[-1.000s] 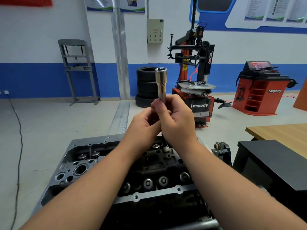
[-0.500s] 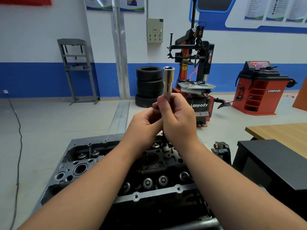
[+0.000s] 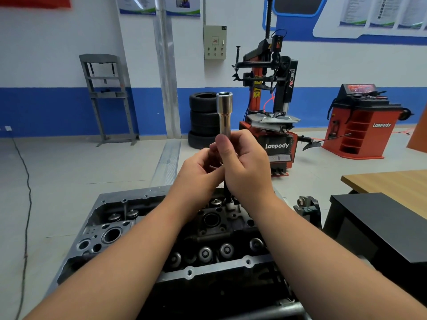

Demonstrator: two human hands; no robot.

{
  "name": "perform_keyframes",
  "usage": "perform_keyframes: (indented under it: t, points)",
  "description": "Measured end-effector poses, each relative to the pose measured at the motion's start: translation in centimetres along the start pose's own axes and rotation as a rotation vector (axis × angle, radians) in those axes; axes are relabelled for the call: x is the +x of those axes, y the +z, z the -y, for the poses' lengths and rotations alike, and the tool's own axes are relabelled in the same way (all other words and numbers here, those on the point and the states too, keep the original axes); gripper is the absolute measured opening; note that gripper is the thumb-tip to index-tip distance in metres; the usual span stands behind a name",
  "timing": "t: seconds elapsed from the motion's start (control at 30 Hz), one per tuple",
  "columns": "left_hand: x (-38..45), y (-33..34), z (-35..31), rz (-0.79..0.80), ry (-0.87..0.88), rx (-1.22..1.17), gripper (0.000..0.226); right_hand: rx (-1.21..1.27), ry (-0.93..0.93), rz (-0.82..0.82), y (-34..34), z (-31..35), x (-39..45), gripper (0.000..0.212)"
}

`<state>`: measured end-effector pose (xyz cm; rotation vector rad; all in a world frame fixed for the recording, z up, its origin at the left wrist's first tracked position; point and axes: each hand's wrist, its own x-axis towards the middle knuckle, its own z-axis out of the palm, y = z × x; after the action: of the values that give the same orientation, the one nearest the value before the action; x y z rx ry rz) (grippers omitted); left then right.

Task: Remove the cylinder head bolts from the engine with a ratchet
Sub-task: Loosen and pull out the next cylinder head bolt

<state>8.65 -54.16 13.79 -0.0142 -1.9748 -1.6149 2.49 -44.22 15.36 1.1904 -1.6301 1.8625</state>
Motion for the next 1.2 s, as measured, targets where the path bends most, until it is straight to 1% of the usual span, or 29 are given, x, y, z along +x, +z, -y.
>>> perform_keyframes:
  t: [0.03,0.1,0.13,0.2,0.27,0.4,0.47,0.53,0.6,0.67,0.77,0.87,0.93,1.07,1.13,1.2]
  points:
    - [-0.07,0.06,-0.03,0.029,-0.005,-0.015,0.011,-0.011,0.009,0.008,0.02,-0.11,0.01,0.021]
    - [-0.15,0.22,-0.07,0.097,-0.030,-0.040,0.026,-0.036,0.032,0.017,0.06,-0.23,0.04,0.029]
    - [-0.19,0.28,-0.07,0.120,-0.030,-0.050,0.029,-0.041,0.042,0.015,0.08,-0.23,0.05,0.030]
    - [-0.17,0.36,-0.17,0.123,-0.005,-0.043,0.027,-0.029,0.050,0.001,0.07,-0.14,0.13,0.026]
    - [0.02,0.33,-0.16,0.087,0.022,-0.016,0.019,-0.008,0.048,-0.008,-0.01,0.01,0.18,0.020]
    - [0.24,0.18,-0.03,0.038,-0.022,-0.075,0.012,-0.024,0.030,-0.014,-0.04,0.19,0.00,0.016]
    - [0.13,0.22,-0.02,0.057,-0.039,-0.079,0.016,-0.006,0.025,-0.016,-0.06,0.15,-0.04,0.017]
    - [-0.10,0.36,-0.11,0.115,-0.067,-0.122,0.023,-0.018,0.031,-0.007,-0.09,0.06,0.02,0.022]
    - [-0.20,0.47,-0.25,0.139,-0.073,-0.125,0.024,-0.013,0.056,0.001,-0.06,0.04,0.13,0.026]
    - [-0.12,0.53,-0.30,0.112,-0.044,-0.073,0.021,0.005,0.073,0.011,0.01,0.00,0.18,0.025]
    - [0.05,0.46,-0.40,0.048,-0.013,-0.037,0.015,0.019,0.070,0.006,0.05,-0.06,0.17,0.013]
    - [0.19,0.31,-0.25,-0.003,-0.021,-0.023,0.018,-0.043,-0.002,-0.022,0.00,-0.23,0.06,0.014]
    - [0.22,0.24,-0.01,0.018,-0.039,-0.038,0.014,-0.065,-0.027,-0.029,-0.04,-0.33,0.05,0.017]
    - [-0.03,0.34,-0.06,0.125,-0.077,-0.143,0.026,-0.085,0.025,-0.026,-0.02,-0.29,0.20,0.026]
    - [0.04,0.26,-0.03,0.115,-0.054,-0.108,0.023,-0.065,0.042,-0.020,0.01,-0.20,0.16,0.027]
    - [0.19,0.13,0.14,0.075,-0.023,-0.071,0.015,-0.063,0.020,-0.025,-0.03,-0.04,0.12,0.019]
